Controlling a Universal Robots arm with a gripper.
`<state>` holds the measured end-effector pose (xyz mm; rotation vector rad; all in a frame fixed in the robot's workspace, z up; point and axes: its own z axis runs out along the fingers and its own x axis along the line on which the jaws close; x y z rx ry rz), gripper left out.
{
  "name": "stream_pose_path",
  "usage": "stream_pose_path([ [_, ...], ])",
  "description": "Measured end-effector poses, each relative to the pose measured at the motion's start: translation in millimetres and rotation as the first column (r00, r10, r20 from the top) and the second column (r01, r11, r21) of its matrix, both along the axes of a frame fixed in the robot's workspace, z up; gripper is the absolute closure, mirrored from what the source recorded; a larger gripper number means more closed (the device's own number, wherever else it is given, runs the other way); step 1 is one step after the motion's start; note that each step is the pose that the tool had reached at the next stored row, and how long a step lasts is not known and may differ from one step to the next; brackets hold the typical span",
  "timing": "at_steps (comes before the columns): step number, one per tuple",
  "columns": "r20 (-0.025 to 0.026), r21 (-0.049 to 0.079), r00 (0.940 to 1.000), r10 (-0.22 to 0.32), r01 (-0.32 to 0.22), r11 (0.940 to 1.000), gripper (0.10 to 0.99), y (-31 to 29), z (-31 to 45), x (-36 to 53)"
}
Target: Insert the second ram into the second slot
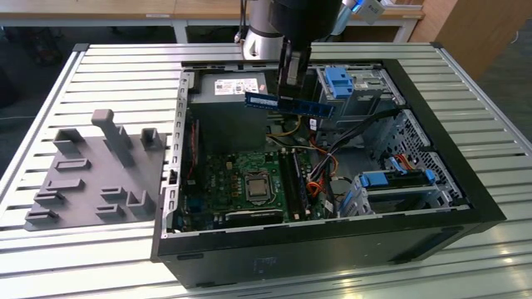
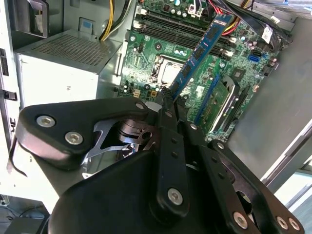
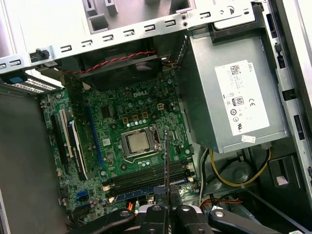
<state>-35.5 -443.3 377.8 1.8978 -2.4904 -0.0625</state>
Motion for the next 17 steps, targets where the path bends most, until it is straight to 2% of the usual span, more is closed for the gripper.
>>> stream_pose_path([
  [17, 0.0, 0.0, 0.9993, -0.037, 0.037, 0.9993, 0.949, 0.0, 0.0, 0.0],
])
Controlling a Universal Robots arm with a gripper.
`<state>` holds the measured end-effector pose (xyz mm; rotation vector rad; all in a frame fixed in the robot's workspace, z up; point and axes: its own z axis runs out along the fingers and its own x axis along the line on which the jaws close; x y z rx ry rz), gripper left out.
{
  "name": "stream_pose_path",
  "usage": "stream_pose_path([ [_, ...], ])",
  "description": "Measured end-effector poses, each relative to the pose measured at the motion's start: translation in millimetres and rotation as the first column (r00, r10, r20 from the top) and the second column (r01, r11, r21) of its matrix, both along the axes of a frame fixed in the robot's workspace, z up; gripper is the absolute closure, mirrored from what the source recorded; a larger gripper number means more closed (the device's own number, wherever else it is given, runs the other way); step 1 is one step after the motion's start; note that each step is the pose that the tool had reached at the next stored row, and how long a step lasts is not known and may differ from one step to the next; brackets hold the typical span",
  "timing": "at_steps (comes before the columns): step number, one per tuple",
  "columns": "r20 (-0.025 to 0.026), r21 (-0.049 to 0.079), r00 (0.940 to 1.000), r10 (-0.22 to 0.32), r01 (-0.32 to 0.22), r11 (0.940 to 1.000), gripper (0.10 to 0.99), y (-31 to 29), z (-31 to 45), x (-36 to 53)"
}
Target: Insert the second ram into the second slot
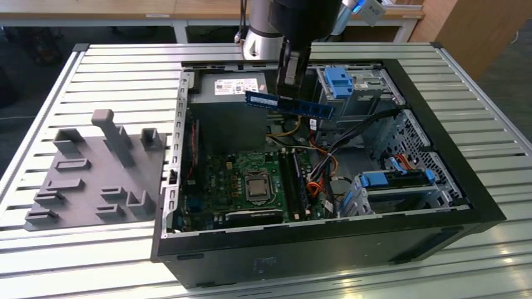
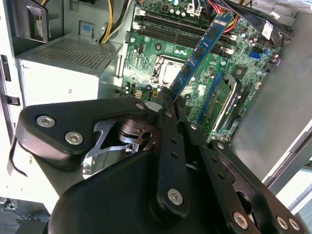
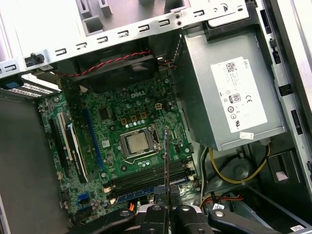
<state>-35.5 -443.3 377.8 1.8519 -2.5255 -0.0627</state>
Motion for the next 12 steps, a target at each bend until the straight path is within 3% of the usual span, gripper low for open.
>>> stream_pose_path([
  [12, 0.0, 0.0, 0.9997, -0.024, 0.024, 0.9997, 0.949, 0.0, 0.0, 0.0],
])
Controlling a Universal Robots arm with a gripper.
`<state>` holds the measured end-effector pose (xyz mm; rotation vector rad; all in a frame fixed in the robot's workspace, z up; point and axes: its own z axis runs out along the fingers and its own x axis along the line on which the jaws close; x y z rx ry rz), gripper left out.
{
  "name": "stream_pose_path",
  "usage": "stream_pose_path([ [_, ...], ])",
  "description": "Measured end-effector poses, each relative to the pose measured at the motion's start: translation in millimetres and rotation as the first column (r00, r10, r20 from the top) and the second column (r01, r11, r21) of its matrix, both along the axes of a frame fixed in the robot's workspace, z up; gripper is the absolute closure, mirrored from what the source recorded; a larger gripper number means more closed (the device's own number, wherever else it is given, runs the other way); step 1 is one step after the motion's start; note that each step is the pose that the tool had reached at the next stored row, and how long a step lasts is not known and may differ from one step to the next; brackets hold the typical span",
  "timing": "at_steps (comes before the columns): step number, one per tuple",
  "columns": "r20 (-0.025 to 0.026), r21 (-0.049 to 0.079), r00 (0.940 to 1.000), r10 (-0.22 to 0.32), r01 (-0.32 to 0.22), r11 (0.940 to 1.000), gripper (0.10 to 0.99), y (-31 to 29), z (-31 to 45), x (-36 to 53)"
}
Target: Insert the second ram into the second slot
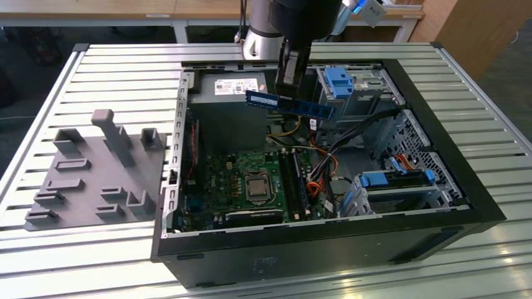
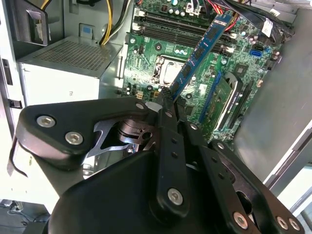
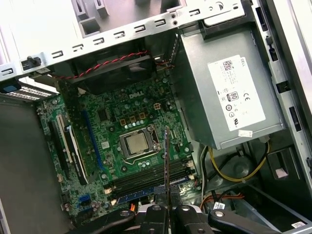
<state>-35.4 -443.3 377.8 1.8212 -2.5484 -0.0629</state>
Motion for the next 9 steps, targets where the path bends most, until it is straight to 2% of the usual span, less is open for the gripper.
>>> stream_pose_path([
  [9, 0.0, 0.0, 0.9999, -0.015, 0.015, 0.9999, 0.949, 0.0, 0.0, 0.0],
])
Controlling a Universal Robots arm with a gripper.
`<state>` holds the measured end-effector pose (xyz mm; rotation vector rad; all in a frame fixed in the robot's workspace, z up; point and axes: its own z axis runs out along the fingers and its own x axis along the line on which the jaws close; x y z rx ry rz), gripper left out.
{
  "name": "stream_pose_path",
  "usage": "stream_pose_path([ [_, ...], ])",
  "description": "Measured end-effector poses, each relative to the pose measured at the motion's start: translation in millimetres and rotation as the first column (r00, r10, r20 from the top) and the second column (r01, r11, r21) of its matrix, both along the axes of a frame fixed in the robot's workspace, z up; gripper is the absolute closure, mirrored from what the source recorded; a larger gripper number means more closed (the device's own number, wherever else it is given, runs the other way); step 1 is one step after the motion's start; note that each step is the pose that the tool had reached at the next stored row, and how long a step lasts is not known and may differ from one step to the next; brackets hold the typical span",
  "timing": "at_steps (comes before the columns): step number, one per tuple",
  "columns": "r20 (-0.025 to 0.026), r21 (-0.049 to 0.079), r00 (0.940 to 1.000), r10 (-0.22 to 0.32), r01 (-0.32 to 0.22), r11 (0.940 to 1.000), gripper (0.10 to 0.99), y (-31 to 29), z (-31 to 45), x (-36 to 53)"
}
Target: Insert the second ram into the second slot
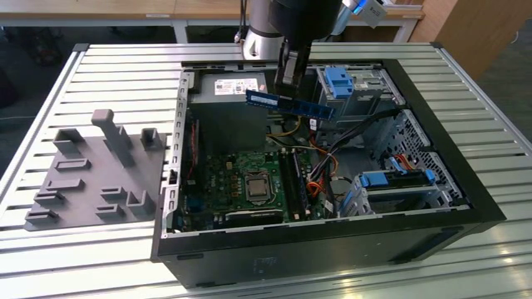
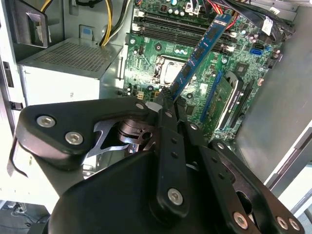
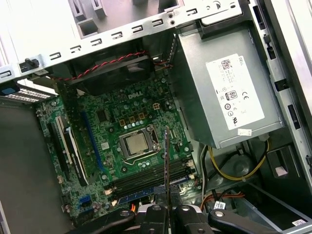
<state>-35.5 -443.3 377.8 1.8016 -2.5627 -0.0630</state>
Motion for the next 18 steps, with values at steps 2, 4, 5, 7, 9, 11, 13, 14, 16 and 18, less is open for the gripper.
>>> stream_pose_path([
  [2, 0.0, 0.0, 1.0, -0.003, 0.003, 1.0, 0.949, 0.0, 0.0, 0.0],
  [4, 0.0, 0.0, 1.0, -0.006, 0.006, 1.0, 0.949, 0.0, 0.0, 0.0],
  [5, 0.0, 0.0, 1.0, -0.008, 0.008, 1.0, 0.949, 0.0, 0.0, 0.0],
  [7, 0.0, 0.0, 0.9999, -0.011, 0.011, 0.9999, 0.949, 0.0, 0.0, 0.0],
  [9, 0.0, 0.0, 0.9999, -0.014, 0.014, 0.9999, 0.949, 0.0, 0.0, 0.0],
  [11, 0.0, 0.0, 0.9999, -0.017, 0.017, 0.9999, 0.949, 0.0, 0.0, 0.0],
  [13, 0.0, 0.0, 0.9998, -0.02, 0.02, 0.9998, 0.949, 0.0, 0.0, 0.0],
  [14, 0.0, 0.0, 0.9998, -0.021, 0.021, 0.9998, 0.949, 0.0, 0.0, 0.0],
  [16, 0.0, 0.0, 0.9997, -0.024, 0.024, 0.9997, 0.949, 0.0, 0.0, 0.0],
  [18, 0.0, 0.0, 0.9996, -0.027, 0.027, 0.9996, 0.949, 0.0, 0.0, 0.0],
])
